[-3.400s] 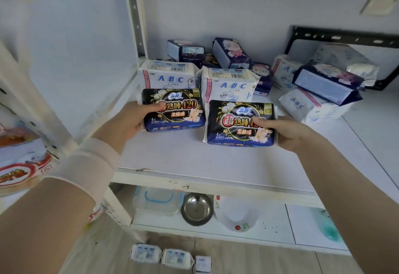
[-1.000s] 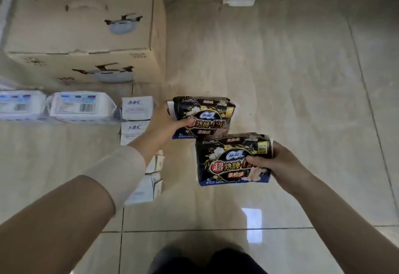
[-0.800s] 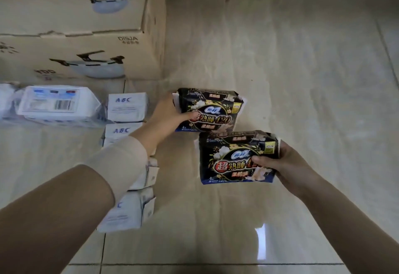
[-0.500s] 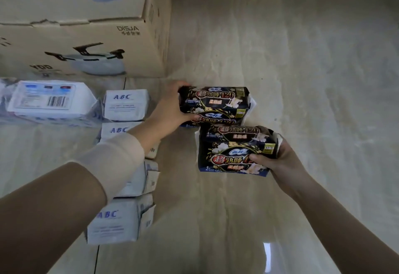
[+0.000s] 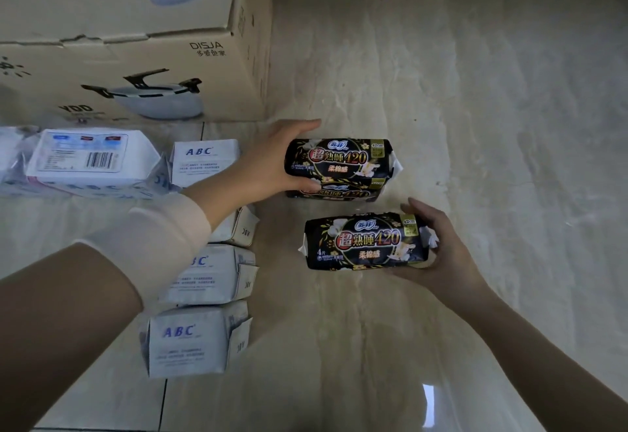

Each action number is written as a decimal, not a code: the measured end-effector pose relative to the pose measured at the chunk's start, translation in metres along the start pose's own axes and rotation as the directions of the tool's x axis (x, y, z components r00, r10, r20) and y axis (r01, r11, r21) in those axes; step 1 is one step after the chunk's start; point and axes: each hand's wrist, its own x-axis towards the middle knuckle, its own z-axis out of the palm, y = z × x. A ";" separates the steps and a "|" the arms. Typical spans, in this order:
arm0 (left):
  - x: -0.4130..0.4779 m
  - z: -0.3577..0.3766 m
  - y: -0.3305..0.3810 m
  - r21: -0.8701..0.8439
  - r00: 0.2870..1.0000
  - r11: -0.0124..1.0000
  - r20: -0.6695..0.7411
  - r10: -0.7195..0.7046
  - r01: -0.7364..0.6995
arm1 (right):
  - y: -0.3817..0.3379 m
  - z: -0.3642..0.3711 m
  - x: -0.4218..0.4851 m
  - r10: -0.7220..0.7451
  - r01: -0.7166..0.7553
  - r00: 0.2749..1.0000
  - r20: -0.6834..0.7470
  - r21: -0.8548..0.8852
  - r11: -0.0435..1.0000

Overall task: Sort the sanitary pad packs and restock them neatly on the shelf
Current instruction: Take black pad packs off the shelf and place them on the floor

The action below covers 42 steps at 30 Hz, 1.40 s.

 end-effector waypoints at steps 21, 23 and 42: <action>0.010 -0.030 -0.021 0.123 0.997 0.991 0.050 0.050 -0.056 | -0.016 0.028 0.041 -0.301 0.297 0.954 0.008 -0.180 0.938; 0.010 -0.033 -0.024 0.145 0.997 0.988 0.067 0.047 -0.056 | -0.017 0.034 0.043 -0.327 0.324 0.945 0.015 -0.191 0.927; 0.000 -0.037 -0.024 0.162 0.992 0.986 0.126 0.000 -0.021 | -0.022 0.059 0.045 -0.374 0.362 0.927 -0.014 -0.217 0.907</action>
